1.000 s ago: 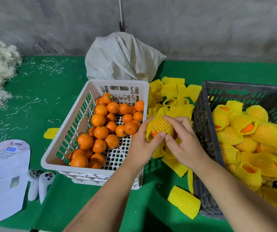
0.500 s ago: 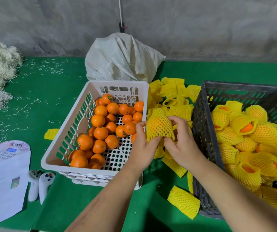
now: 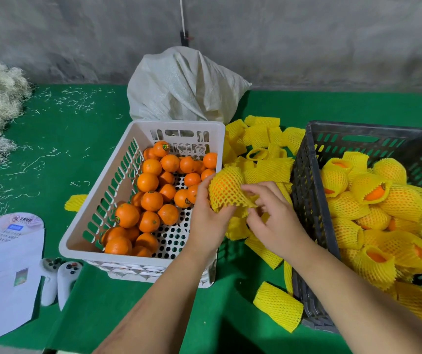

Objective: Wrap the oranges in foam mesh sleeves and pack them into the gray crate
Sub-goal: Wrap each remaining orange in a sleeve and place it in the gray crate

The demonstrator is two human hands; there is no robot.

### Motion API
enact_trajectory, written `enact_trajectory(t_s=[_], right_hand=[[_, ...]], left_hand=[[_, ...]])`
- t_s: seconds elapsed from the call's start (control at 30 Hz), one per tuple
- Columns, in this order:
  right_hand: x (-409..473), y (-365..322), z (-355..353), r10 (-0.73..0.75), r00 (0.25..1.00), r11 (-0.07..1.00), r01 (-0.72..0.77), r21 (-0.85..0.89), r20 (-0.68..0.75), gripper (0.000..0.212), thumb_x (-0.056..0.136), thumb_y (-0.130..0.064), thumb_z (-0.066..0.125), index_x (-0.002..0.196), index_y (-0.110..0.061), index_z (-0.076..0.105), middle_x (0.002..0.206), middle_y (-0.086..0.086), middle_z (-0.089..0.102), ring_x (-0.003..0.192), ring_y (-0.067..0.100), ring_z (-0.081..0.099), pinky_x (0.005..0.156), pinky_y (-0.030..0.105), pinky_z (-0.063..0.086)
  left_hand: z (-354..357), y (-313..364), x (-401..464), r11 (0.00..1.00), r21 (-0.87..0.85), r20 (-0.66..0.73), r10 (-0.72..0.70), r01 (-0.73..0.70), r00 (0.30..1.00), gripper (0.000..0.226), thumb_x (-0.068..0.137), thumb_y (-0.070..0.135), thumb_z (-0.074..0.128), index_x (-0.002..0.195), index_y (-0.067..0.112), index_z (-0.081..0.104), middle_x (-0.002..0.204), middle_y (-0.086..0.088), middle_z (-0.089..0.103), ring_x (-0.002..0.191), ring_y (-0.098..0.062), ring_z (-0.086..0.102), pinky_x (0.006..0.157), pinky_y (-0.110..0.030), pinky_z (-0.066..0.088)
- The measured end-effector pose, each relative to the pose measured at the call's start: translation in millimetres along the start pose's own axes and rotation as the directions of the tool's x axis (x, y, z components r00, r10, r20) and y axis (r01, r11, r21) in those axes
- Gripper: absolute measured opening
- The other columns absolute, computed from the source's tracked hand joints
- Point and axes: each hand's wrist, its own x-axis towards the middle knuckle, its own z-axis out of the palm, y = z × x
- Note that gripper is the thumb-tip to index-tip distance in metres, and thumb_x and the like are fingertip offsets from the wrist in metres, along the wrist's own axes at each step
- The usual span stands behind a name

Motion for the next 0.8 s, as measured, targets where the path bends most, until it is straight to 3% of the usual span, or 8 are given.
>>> enact_trajectory(t_s=[0.03,0.1,0.2,0.33,0.53,0.6,0.7,0.8], right_hand=[[2,-2,1,0.154,0.983,0.977,-0.166,0.132,0.097,0.067,0.086,-0.015,0.059,0.145,-0.042,0.042,0.13,-0.013,0.046,0.091,0.002,0.059,0.073,0.021,0.052],[7,-7,1,0.374,0.874,0.744,-0.482,0.463,0.309,0.076,0.087,-0.015,0.057,0.146,-0.054,0.028,0.137,-0.008,0.049,0.093,0.007,0.067,0.078,0.033,0.058],[10,-8,0,0.361,0.806,0.449,-0.592,0.67,0.47,0.064,0.088,-0.046,0.066,0.147,-0.042,0.039,0.132,-0.006,0.067,0.115,0.016,0.069,0.09,0.041,0.059],[11,-6,-1,0.384,0.837,0.5,-0.543,0.674,0.389,0.066,0.074,-0.037,0.086,0.131,-0.041,0.053,0.12,-0.006,0.073,0.111,0.012,0.07,0.083,0.027,0.059],[12,-2,0,0.433,0.882,0.643,-0.446,0.622,0.185,0.084,0.066,-0.042,0.092,0.14,-0.04,0.052,0.128,-0.011,0.068,0.118,0.012,0.066,0.099,0.042,0.056],[15,1,-4,0.451,0.88,0.668,-0.443,0.599,0.147,0.09,0.062,-0.047,0.092,0.142,-0.046,0.049,0.132,-0.012,0.066,0.121,0.012,0.064,0.102,0.045,0.055],[17,1,-6,0.453,0.873,0.71,-0.477,0.519,0.182,0.088,0.061,-0.048,0.09,0.132,-0.068,0.042,0.14,-0.01,0.057,0.126,0.015,0.059,0.103,0.045,0.054],[13,-2,-2,0.436,0.863,0.725,-0.504,0.47,0.254,0.077,0.07,-0.04,0.084,0.127,-0.07,0.042,0.131,-0.013,0.061,0.118,0.013,0.064,0.094,0.038,0.057]], left_hand=[[0,-1,0,1.0,-0.009,-0.006,-0.014,0.014,1.0,0.069,0.086,0.017,0.073,0.147,0.034,0.047,0.131,0.002,0.063,0.116,-0.02,0.066,0.094,-0.045,0.06],[-1,-3,-2,0.998,-0.046,-0.005,-0.03,0.03,1.0,0.068,0.086,0.022,0.07,0.147,0.038,0.045,0.133,0.002,0.062,0.119,-0.018,0.065,0.092,-0.039,0.059],[0,-4,-5,0.998,0.052,0.099,0.037,-0.042,0.994,0.068,0.087,0.03,0.07,0.146,0.038,0.038,0.13,0.006,0.06,0.115,-0.021,0.065,0.09,-0.047,0.059],[5,-5,-6,0.932,0.334,0.251,0.057,-0.142,0.966,0.077,0.082,0.044,0.068,0.149,0.035,0.032,0.137,0.005,0.047,0.131,-0.018,0.045,0.107,-0.053,0.046],[7,-2,-6,0.842,0.508,0.308,0.018,-0.18,0.951,0.091,0.082,0.058,0.061,0.16,0.033,0.022,0.149,0.001,0.043,0.134,-0.018,0.038,0.111,-0.052,0.039],[5,-3,-4,0.851,0.482,0.383,0.01,-0.209,0.924,0.097,0.087,0.062,0.066,0.165,0.037,0.015,0.155,0.008,0.044,0.141,-0.015,0.04,0.114,-0.051,0.039],[2,-2,-4,0.968,0.246,0.386,-0.045,-0.056,0.921,0.083,0.094,0.065,0.061,0.164,0.04,0.023,0.16,0.012,0.046,0.146,-0.013,0.045,0.117,-0.056,0.04],[11,5,-5,0.968,0.249,0.27,-0.051,-0.019,0.962,0.07,0.094,0.078,0.053,0.153,0.041,0.044,0.137,0.015,0.065,0.126,-0.01,0.063,0.106,-0.053,0.052]])
